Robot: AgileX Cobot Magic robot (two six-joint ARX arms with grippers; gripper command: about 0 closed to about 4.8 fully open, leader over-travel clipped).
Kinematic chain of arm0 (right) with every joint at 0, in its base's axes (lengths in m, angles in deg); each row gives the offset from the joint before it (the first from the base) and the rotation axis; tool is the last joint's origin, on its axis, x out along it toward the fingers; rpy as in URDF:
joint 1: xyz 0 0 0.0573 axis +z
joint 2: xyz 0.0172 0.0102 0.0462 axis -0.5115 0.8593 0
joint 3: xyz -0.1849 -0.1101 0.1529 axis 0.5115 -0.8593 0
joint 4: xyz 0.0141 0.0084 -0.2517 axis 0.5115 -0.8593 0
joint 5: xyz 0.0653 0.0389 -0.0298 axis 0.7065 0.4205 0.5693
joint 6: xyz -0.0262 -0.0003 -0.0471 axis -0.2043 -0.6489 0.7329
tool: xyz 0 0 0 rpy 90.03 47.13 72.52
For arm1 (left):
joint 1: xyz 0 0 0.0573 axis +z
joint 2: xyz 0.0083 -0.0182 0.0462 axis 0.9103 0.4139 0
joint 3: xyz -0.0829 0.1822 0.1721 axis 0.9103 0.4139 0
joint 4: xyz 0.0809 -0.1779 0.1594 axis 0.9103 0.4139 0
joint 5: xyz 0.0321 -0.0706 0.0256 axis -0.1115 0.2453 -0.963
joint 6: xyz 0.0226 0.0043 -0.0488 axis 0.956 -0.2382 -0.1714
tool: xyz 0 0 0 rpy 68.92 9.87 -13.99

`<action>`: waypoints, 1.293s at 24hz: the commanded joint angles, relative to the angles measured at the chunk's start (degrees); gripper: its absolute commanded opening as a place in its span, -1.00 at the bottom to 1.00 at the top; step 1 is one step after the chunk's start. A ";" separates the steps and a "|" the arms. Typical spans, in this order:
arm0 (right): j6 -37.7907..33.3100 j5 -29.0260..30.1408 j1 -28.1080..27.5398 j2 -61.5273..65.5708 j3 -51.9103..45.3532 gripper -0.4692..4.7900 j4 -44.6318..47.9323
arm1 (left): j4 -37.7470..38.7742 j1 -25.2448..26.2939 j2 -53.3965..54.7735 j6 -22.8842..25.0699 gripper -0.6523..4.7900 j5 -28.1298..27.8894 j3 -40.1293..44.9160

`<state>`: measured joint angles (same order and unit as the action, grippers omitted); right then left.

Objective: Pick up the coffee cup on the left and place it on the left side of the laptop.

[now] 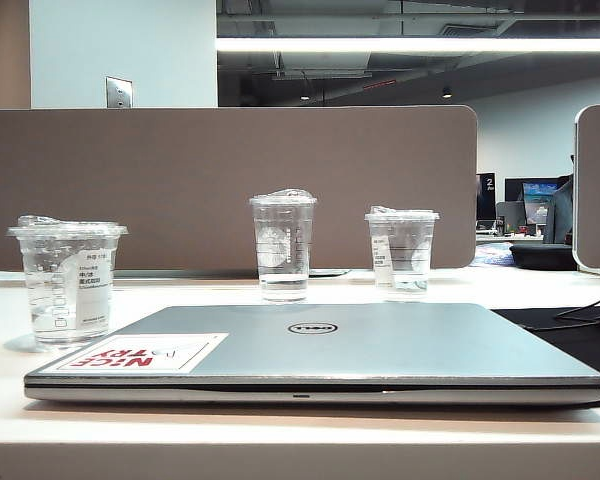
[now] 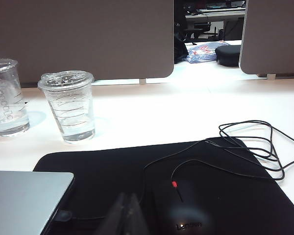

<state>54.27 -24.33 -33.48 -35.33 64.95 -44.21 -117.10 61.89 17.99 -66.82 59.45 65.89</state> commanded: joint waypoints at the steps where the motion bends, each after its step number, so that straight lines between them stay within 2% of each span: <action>1: 0.00 -0.07 -0.04 -0.11 -0.24 -0.84 0.98 | 0.50 0.00 -0.09 0.07 -0.78 0.26 -0.15; 8: 0.00 -0.07 -0.04 -0.11 -0.24 -0.84 0.98 | 1.62 0.00 -0.09 0.07 -0.78 0.26 -0.15; 10: 0.00 -0.07 -0.07 -0.11 -0.24 -0.84 0.98 | 3.04 0.07 -0.09 5.97 -0.78 -0.42 -0.15; 12: 0.00 -0.07 -0.07 -0.11 -0.24 -0.84 1.01 | 3.98 0.07 -0.15 6.36 -0.78 -0.37 -0.15; 13: 0.00 -0.07 -0.07 -0.11 -0.24 -0.84 0.98 | 5.49 0.07 -0.70 8.26 -0.78 -0.37 -0.15; 15: 0.00 -0.07 -0.07 -0.11 -0.24 -0.84 1.01 | 11.26 0.37 -3.50 12.17 -0.78 -1.53 -0.15; 17: 0.00 -0.07 -0.07 -0.11 -0.24 -0.84 0.96 | 22.10 0.59 -8.59 13.07 -0.78 -3.80 -0.15; 18: 0.00 -0.07 -0.07 -0.11 -0.24 -0.84 0.98 | 33.38 0.92 -14.34 12.02 -0.78 -5.92 -0.15; 19: 0.00 -0.04 -0.11 -0.11 -0.24 -0.84 0.98 | 40.06 1.18 -18.21 11.13 -0.78 -6.62 -0.15; 20: 0.00 -0.07 -0.11 -0.11 -0.24 -0.84 0.98 | 50.23 1.77 -25.22 10.64 -0.78 -6.58 -0.15; 23: 0.00 -0.07 -0.11 -0.11 -0.24 -0.84 0.98 | 58.62 3.04 -34.64 10.67 -0.78 -6.58 -0.15; 26: 0.00 -0.07 -0.11 -0.11 -0.24 -0.84 0.98 | 63.21 4.33 -42.80 10.64 -0.78 -6.93 -0.15; 31: 0.00 -0.07 -0.11 -0.11 -0.24 -0.84 1.01 | 70.97 4.57 -53.57 8.94 -0.78 -10.71 -0.15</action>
<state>54.27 -24.33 -33.55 -35.33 64.95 -44.21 -49.15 66.33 -33.44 -56.70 49.88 65.89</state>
